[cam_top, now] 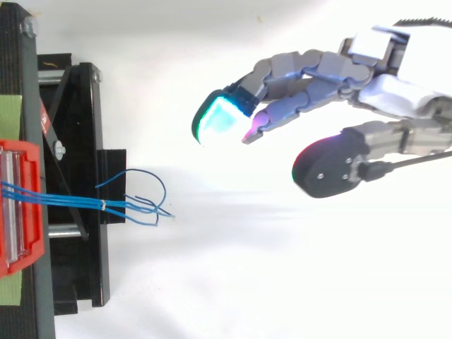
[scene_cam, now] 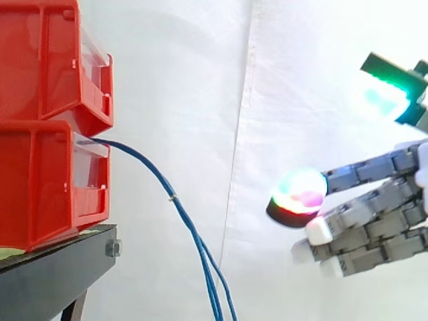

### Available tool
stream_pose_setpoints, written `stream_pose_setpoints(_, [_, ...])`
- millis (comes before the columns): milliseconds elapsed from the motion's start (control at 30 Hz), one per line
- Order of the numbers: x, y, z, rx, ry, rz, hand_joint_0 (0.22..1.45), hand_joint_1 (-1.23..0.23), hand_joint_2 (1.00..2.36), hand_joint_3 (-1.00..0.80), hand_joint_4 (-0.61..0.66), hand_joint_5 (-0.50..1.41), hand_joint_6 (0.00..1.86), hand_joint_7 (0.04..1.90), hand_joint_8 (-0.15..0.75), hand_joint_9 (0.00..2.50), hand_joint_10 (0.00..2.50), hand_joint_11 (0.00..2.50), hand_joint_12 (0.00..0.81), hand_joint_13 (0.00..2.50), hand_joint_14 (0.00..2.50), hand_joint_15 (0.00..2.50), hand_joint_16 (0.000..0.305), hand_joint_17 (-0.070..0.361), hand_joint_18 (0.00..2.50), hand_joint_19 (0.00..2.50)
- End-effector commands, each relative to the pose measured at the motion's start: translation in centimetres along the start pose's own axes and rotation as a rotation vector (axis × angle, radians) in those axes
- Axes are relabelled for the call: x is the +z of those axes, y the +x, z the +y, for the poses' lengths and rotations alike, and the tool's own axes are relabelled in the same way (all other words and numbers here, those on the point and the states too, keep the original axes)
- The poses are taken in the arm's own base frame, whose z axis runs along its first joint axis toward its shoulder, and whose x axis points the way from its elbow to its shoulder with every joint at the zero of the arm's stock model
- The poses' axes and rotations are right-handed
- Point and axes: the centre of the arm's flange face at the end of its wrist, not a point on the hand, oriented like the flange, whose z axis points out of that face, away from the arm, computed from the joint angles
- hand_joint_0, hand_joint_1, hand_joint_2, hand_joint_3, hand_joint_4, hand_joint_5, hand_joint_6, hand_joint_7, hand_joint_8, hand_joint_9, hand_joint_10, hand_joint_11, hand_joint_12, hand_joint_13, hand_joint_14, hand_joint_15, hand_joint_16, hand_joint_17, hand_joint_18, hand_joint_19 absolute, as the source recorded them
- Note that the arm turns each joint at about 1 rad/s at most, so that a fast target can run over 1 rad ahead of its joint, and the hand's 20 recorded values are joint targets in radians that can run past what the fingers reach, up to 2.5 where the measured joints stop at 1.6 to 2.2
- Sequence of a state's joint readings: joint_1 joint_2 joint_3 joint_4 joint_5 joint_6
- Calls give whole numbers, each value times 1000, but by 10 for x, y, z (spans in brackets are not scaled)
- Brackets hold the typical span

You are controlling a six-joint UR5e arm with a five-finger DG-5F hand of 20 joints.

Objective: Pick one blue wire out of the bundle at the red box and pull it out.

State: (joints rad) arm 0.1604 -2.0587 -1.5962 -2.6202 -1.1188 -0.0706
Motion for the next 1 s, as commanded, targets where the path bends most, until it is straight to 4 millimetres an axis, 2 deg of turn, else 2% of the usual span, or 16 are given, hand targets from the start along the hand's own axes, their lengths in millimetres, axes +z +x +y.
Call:
stream_pose_setpoints(0, [11,7,-17,-3,-14,-1,465,-532,1000,-500,315,-166,503,832,290,694,6,167,389,345,6,166,63,141,216,256])
stream_pose_setpoints(133, [27,16,-28,-1,-16,-1,466,-541,1000,-500,312,-163,503,835,289,694,6,171,389,344,6,159,63,141,219,256])
stream_pose_setpoints(267, [52,29,-44,4,-21,5,468,-555,1000,-500,318,-160,503,843,288,700,6,167,388,343,6,166,62,140,220,256])
stream_pose_setpoints(467, [70,42,-55,27,-35,9,469,-564,1000,-500,319,-157,503,851,287,702,6,180,388,347,6,164,62,140,225,268])
stream_pose_setpoints(567, [74,49,-54,36,-58,9,471,-570,1000,-500,324,-154,503,859,287,708,6,182,387,347,6,164,62,139,229,266])
stream_pose_setpoints(700, [77,56,-63,25,-72,13,473,-573,1000,-500,327,-153,503,864,287,711,6,184,386,349,6,169,62,140,238,267])
stream_pose_setpoints(800, [88,66,-75,35,-91,21,477,-579,1000,-500,328,-152,503,863,284,713,6,183,385,358,6,171,61,138,246,272])
stream_pose_setpoints(833, [98,72,-77,53,-103,22,478,-578,1000,-500,332,-150,503,869,286,715,6,187,386,362,6,176,61,138,249,276])
stream_pose_setpoints(967, [106,85,-73,67,-122,27,488,-585,1000,-500,338,-140,503,920,282,728,7,192,383,372,7,181,60,135,256,284])
